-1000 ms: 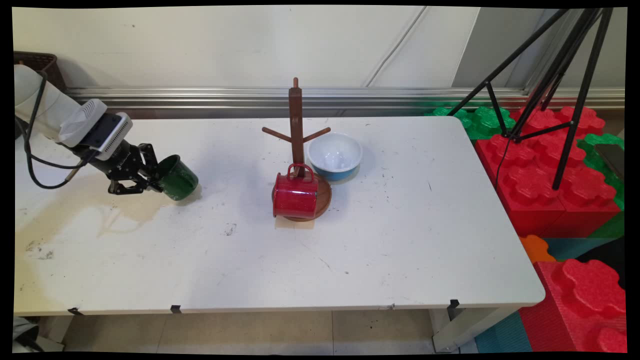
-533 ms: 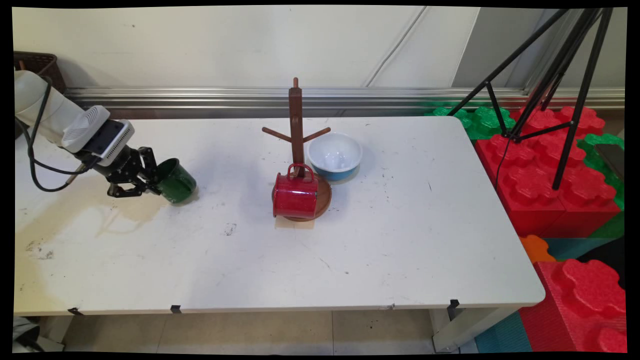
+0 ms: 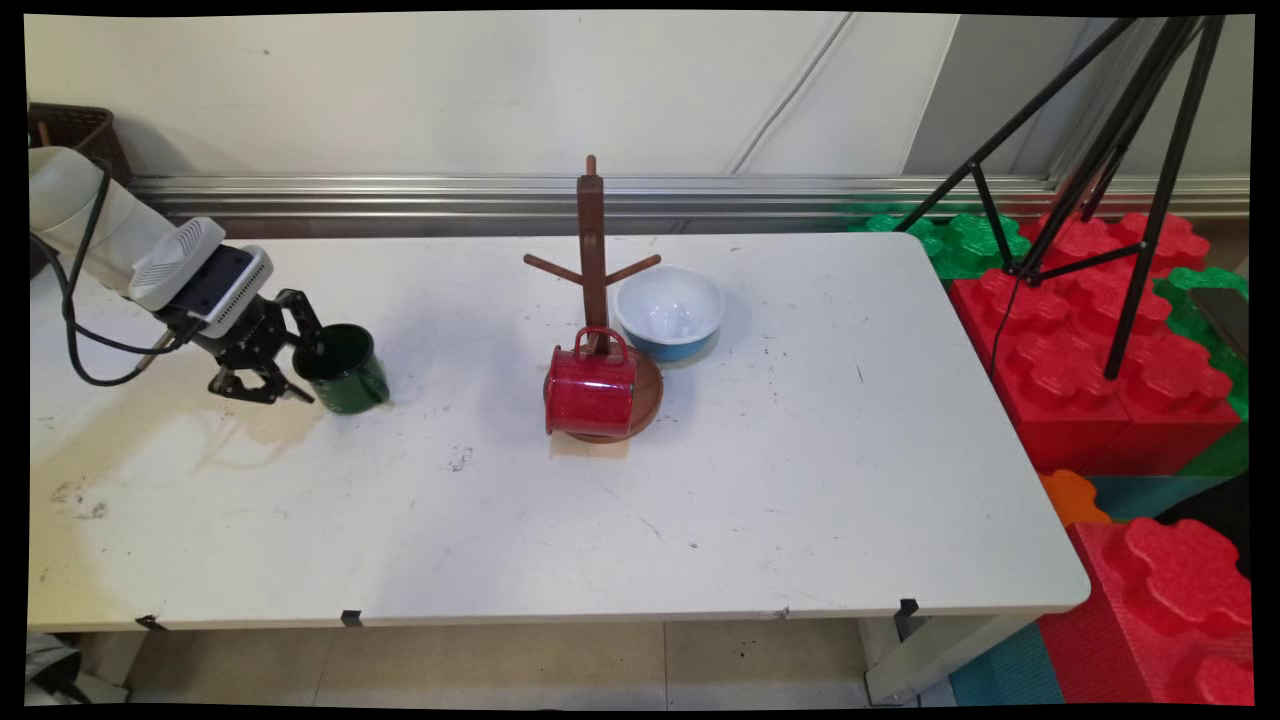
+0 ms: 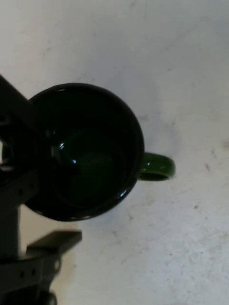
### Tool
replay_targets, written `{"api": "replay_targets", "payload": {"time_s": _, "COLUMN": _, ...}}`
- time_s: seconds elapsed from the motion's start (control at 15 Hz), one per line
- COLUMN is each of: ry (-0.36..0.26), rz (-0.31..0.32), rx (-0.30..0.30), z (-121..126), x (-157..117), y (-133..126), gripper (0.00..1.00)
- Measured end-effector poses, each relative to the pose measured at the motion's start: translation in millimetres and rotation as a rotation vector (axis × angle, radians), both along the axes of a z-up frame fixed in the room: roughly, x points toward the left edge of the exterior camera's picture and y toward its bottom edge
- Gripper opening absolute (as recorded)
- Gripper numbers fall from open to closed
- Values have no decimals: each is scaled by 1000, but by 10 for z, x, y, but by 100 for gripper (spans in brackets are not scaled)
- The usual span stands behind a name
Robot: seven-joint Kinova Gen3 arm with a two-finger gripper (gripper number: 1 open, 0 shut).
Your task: Place the picked object on the table
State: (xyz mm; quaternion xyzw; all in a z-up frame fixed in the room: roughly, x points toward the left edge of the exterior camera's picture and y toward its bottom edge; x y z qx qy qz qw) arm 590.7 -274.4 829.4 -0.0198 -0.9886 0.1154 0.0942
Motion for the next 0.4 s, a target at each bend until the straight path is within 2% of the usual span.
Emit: {"api": "replay_targets", "payload": {"time_s": 0.4, "ry": -1, "rz": -6, "rx": -2, "z": -10, "x": -34, "y": -9, "gripper": 100}}
